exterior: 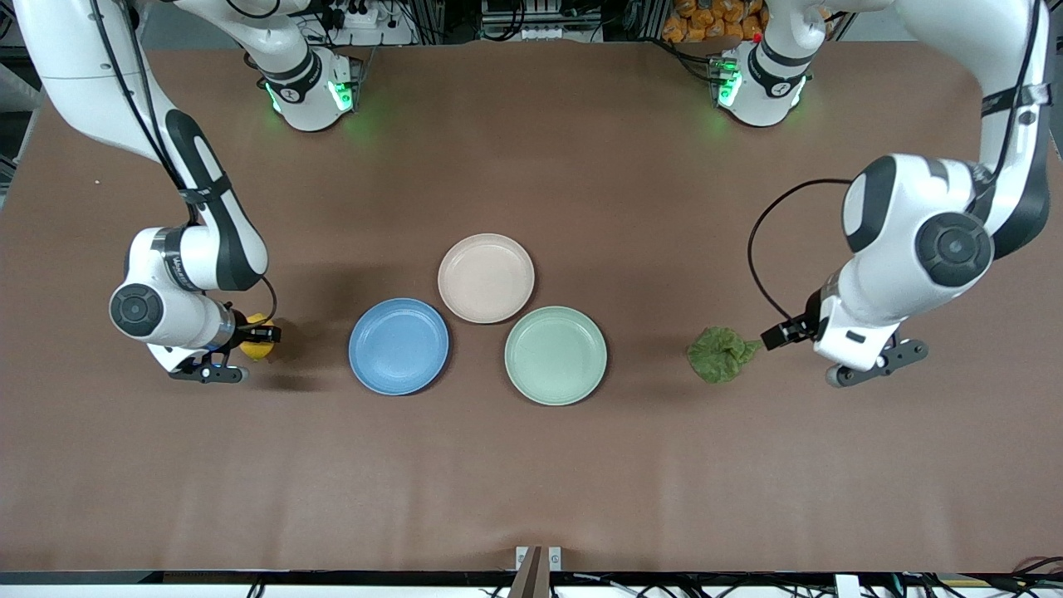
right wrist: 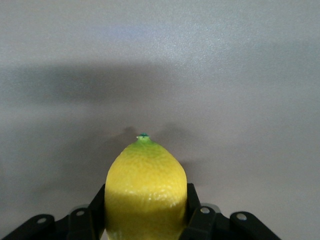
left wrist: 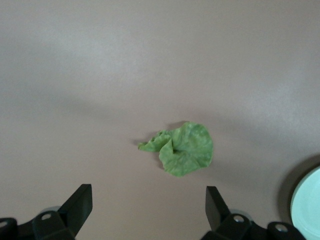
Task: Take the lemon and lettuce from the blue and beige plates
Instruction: 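Release the lettuce on the table with the left gripper and raise it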
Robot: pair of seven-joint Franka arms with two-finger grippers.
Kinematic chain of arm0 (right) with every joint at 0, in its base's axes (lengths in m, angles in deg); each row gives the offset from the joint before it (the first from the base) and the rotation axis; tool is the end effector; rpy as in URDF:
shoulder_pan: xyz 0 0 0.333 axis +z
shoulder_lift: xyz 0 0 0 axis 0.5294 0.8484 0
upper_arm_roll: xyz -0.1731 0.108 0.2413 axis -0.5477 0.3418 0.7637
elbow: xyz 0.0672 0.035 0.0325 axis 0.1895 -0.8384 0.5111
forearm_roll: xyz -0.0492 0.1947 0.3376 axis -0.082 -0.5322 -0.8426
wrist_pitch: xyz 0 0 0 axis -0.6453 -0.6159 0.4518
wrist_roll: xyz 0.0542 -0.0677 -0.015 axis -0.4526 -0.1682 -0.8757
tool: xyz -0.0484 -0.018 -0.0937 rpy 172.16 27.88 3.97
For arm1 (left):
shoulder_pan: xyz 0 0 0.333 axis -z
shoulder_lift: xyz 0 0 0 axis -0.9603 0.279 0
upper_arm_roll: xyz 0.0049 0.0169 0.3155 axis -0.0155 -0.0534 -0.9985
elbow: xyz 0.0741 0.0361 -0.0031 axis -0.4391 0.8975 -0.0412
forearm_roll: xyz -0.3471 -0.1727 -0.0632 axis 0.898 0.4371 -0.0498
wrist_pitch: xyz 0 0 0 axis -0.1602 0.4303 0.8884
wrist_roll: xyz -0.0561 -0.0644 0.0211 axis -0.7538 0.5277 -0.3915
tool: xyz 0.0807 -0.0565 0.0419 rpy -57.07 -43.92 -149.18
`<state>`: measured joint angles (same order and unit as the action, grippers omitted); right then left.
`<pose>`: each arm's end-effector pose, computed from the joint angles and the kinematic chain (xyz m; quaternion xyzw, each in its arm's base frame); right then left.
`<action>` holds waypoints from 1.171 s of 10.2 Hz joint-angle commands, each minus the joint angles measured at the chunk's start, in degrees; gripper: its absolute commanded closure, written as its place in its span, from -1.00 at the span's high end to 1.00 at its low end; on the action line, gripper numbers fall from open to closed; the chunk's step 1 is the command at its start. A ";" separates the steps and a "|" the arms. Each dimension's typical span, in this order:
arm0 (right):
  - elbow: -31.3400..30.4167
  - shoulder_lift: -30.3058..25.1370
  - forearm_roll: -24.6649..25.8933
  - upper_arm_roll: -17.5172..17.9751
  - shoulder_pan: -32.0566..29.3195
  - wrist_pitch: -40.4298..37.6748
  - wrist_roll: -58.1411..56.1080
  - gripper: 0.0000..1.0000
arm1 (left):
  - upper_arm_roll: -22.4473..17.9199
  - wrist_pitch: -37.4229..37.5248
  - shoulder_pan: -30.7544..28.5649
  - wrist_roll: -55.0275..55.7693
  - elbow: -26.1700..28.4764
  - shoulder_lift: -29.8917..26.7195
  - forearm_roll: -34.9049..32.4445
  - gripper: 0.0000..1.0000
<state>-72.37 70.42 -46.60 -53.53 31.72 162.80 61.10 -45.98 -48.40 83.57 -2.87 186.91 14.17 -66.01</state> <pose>0.6056 -0.0164 0.1977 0.9960 -0.0354 -0.0740 0.0365 0.6280 -0.1258 0.4129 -0.9860 -0.1660 0.0142 0.0077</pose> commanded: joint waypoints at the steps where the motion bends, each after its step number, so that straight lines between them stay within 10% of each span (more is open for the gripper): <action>1: -3.09 -0.23 1.26 0.93 -1.34 5.60 -0.58 -0.70 | 7.85 -0.25 -6.86 0.17 9.58 -9.78 0.84 1.00; 6: -3.63 1.08 1.26 0.93 -1.51 7.74 -0.58 -0.64 | 10.42 -1.04 -5.03 0.78 17.60 -19.73 1.02 1.00; 7: -3.54 1.09 1.26 0.93 -1.60 7.56 -0.58 -0.05 | 9.98 -1.30 -5.11 0.78 15.42 -19.73 1.02 1.00; 8: -3.37 1.00 1.26 0.93 -1.51 7.21 -0.58 0.99 | 9.02 -1.30 -5.11 0.00 13.31 -19.73 0.76 1.00; 12: 2.23 0.20 0.65 1.10 -1.42 -3.10 -0.41 1.00 | 7.08 0.97 -5.82 -11.94 6.28 -20.69 0.49 1.00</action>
<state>-73.83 70.89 -46.54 -53.45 31.43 165.90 60.86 -38.78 -49.56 77.88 -11.04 195.07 -5.49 -65.99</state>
